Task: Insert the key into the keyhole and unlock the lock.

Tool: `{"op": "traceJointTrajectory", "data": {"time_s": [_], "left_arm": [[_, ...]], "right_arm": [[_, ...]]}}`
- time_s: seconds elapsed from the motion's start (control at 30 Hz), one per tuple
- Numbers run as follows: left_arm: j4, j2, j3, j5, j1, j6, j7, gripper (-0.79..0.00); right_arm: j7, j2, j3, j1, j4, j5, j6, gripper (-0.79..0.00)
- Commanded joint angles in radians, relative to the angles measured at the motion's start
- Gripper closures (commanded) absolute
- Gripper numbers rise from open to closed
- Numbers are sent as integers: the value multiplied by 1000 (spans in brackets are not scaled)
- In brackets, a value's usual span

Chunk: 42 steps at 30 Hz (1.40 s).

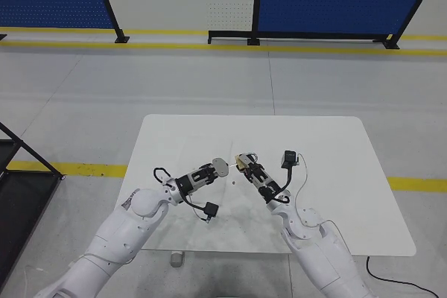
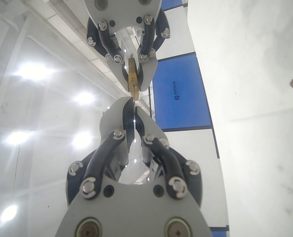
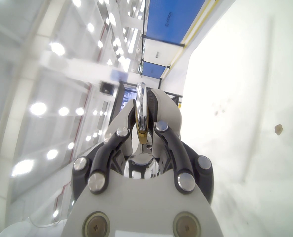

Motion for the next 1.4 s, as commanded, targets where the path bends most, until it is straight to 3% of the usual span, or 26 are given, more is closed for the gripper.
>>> {"op": "traceJointTrajectory", "data": {"time_s": [0.0, 1.37], "left_arm": [[1, -2, 2, -3, -1, 0, 2, 0], [7, -30, 18, 5, -21, -8, -25, 0]], "right_arm": [[0, 0, 0, 0, 0, 0, 0, 0], [0, 0, 0, 0, 0, 0, 0, 0]]}}
